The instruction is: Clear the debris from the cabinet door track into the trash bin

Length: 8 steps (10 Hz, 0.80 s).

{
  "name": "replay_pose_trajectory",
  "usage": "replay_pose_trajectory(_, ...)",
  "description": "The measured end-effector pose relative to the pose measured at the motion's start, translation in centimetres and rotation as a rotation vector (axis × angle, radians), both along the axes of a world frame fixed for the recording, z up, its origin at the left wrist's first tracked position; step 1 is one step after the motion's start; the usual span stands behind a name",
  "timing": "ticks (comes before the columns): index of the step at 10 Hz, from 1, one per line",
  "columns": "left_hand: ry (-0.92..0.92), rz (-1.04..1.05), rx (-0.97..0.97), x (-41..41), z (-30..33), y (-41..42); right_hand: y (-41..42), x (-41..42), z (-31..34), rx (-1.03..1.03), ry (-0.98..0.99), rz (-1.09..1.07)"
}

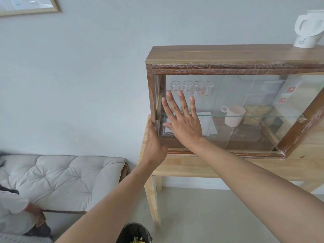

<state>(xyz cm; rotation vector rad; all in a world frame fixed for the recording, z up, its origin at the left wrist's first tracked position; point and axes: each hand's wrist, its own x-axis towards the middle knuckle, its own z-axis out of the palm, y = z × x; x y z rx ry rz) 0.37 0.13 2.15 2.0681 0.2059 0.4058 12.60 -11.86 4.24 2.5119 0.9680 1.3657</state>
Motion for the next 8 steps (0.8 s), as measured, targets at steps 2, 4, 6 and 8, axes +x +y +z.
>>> replay_pose_trajectory(2, 0.040, -0.017, 0.013, -0.3, 0.5, 0.3, 1.0, -0.9, 0.7, -0.009, 0.056, 0.014)
replay_pose_trajectory(4, 0.152, 0.025, 0.179, -1.0, 1.5, 0.6, -0.4, -1.9, 2.2, -0.062, 0.120, 0.120)
replay_pose_trajectory(6, 0.308, 0.033, 0.487, -2.6, 3.1, 0.2, -6.2, -2.7, 2.6, -0.178, 0.222, 0.176)
replay_pose_trajectory(8, 0.429, -0.013, 0.803, -4.5, 5.7, -1.8, -13.3, -5.4, 0.7, -0.092, 0.535, -0.003)
